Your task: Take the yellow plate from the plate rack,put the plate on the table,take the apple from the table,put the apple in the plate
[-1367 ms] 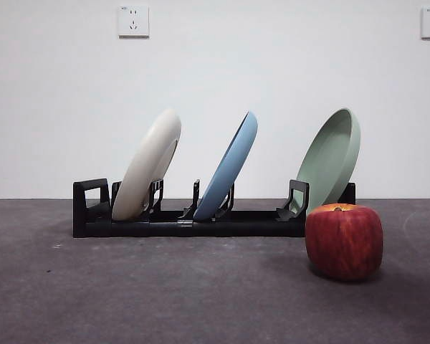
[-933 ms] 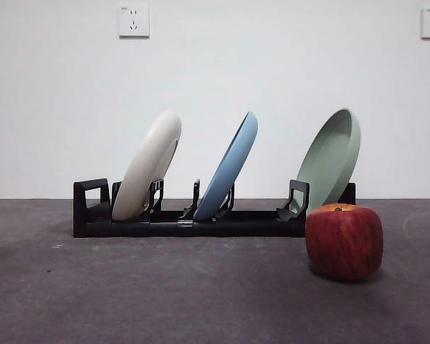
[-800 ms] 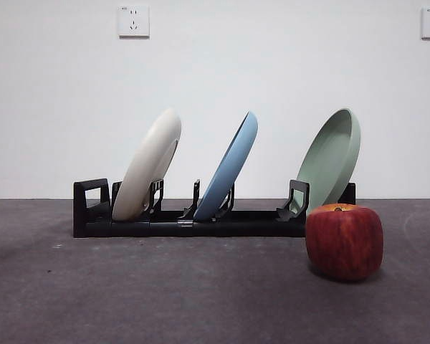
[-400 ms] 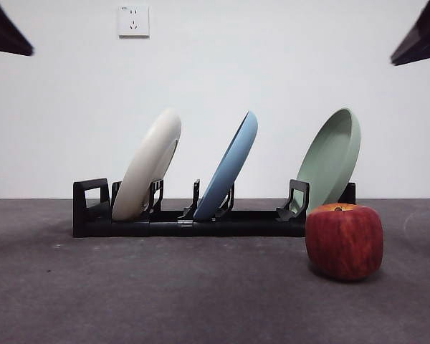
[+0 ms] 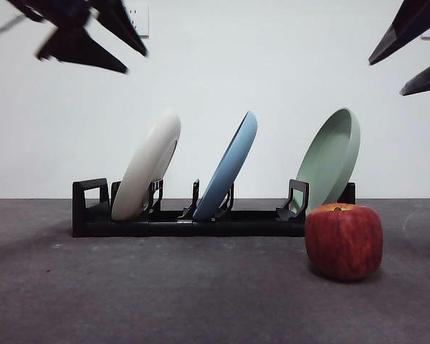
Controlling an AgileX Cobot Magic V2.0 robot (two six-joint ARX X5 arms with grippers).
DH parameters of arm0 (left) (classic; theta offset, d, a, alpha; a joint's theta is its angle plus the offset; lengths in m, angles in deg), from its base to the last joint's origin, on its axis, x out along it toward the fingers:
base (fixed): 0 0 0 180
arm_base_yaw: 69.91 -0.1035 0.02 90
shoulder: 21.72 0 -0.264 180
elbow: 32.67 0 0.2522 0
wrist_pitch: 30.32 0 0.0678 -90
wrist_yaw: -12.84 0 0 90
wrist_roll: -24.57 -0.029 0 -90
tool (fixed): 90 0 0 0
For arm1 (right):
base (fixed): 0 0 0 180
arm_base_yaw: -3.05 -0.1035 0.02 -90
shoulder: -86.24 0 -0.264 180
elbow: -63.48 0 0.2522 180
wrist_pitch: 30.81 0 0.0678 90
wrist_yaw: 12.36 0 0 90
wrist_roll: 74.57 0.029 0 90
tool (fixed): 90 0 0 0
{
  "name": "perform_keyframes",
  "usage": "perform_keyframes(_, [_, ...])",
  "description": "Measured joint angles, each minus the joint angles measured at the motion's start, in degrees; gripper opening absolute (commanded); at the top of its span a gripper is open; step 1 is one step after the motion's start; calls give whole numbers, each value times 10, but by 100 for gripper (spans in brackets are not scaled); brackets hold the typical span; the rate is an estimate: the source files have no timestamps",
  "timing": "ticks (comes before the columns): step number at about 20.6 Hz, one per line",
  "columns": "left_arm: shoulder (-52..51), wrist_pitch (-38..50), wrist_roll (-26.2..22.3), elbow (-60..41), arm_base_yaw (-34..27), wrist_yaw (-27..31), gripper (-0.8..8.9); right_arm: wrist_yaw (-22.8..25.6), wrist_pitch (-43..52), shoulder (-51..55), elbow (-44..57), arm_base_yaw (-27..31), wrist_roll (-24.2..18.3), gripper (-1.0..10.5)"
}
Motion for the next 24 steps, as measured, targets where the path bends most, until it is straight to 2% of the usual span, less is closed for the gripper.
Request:
perform_keyframes(4, [89,-24,-14,66,39,45,228,0,-4,0,0,0,0,287])
perform_keyframes(11, [137,-24,-19,70,50,74,205,1,-4,0,0,0,0,285])
perform_keyframes(13, [137,-23,-21,70,50,73,33,1,-4,0,0,0,-1,284])
perform_keyframes(14, [137,-23,-24,70,50,73,-17,1,-4,0,0,0,-2,284])
perform_keyframes(19, [134,-24,-31,71,53,67,-8,2,-4,0,0,0,-2,284])
perform_keyframes(24, [83,-110,-29,133,59,65,-8,3,-4,0,0,0,-2,284])
